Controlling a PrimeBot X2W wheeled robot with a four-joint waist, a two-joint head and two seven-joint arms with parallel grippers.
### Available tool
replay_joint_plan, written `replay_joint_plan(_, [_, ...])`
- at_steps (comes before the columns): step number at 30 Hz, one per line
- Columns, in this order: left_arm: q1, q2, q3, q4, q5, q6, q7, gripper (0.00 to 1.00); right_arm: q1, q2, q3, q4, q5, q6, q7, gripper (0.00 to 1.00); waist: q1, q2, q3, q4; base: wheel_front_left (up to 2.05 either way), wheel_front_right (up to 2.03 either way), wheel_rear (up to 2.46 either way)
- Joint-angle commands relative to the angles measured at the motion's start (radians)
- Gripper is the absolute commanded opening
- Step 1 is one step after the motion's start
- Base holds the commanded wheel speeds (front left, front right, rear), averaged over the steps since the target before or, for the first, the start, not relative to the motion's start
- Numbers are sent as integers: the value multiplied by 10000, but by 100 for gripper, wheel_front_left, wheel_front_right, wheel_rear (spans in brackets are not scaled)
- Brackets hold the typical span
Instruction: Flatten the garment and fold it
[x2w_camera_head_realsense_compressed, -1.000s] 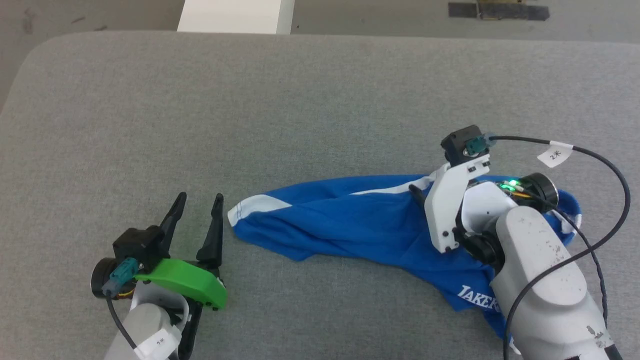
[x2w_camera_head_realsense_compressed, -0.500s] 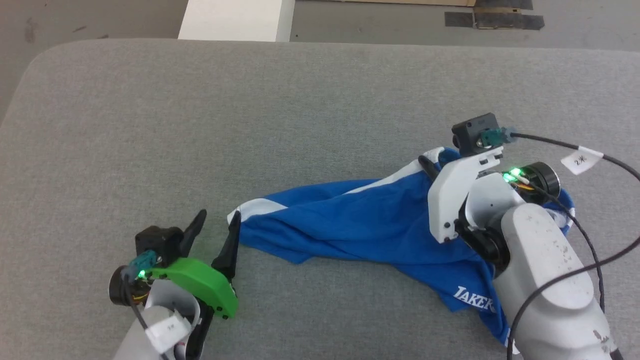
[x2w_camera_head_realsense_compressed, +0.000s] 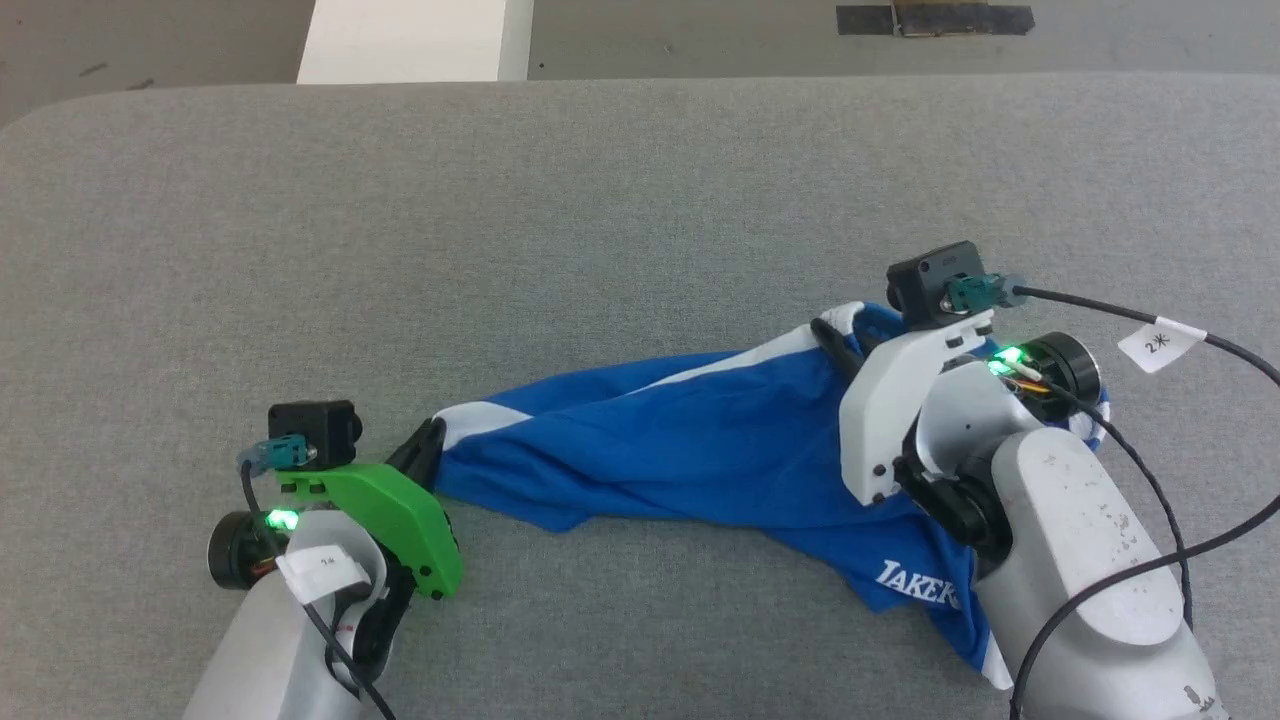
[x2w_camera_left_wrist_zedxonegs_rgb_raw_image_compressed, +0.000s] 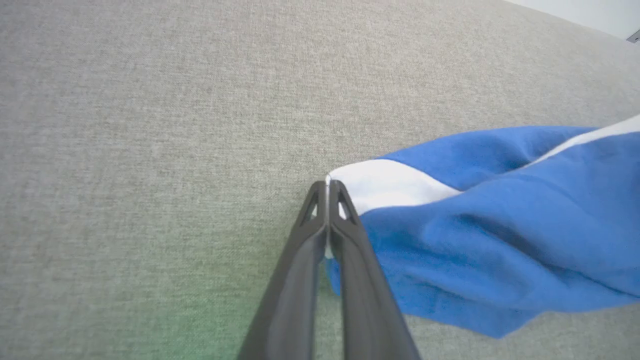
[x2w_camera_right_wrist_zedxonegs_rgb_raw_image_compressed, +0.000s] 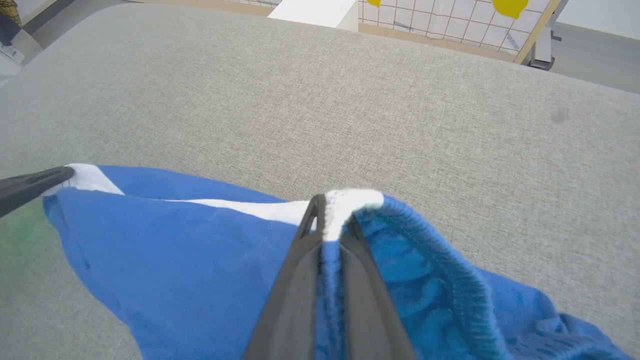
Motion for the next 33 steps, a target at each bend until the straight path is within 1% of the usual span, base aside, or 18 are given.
replay_joint_plan(1, [-49,8,10,-107,-120,-3,32,0,141,5,1,-45,15,-15,-75,0,-1,0,9,-15,0,0,0])
replay_joint_plan(5, [78,17,-30,-399,-290,-38,262,0,171,5,-117,-15,17,-15,-180,0,-1,0,-70,61,0,0,0])
replay_joint_plan(8, [67,-3,57,-721,-463,-70,191,0,138,5,-211,-6,94,-15,-316,0,-1,0,-199,99,0,0,0])
replay_joint_plan(10, [-43,-4,112,-992,-573,-105,151,0,69,5,-342,-55,292,-15,-435,0,-1,0,-285,113,0,0,0])
replay_joint_plan(13, [-516,46,216,-1390,-783,-184,215,0,-191,5,-603,-189,967,-15,-496,0,-1,0,-365,115,0,0,0])
replay_joint_plan(14, [-746,99,241,-1486,-813,-206,272,0,-356,5,-660,-224,916,-15,-444,0,-1,0,-365,110,0,0,0])
replay_joint_plan(16, [-1485,360,266,-1610,-741,-260,460,0,-869,5,-846,-303,688,-15,-175,0,-1,0,-341,76,0,0,0])
replay_joint_plan(19, [-2717,771,339,-1449,-687,-342,762,0,-1838,5,-1132,-321,939,-15,212,0,-1,0,-156,-50,0,0,0])
replay_joint_plan(22, [-4144,1149,393,-1032,-598,-407,999,0,-3047,5,-1538,-91,1900,-15,505,0,-1,0,132,-201,0,0,0])
replay_joint_plan(24, [-5137,1401,535,-553,-581,-432,1060,0,-3969,5,-1802,227,2383,-15,481,0,-1,0,349,-330,0,0,0])
replay_joint_plan(26, [-6182,1711,669,-11,-433,-444,984,0,-4966,5,-2040,650,2587,-15,277,0,-1,0,597,-458,0,0,0])
replay_joint_plan(28, [-7155,1955,753,495,-252,-446,794,0,-5932,5,-2377,1179,2731,-15,-183,0,-1,0,824,-589,0,0,0])
replay_joint_plan(31, [-8440,2192,844,1081,-16,-430,424,0,-7214,5,-2643,1913,2511,-15,-944,0,-1,0,1118,-704,0,0,0])
replay_joint_plan(33, [-9235,2235,937,1422,54,-412,71,0,-7964,5,-2677,2426,2715,-15,-1444,0,-1,0,1297,-770,0,0,0])
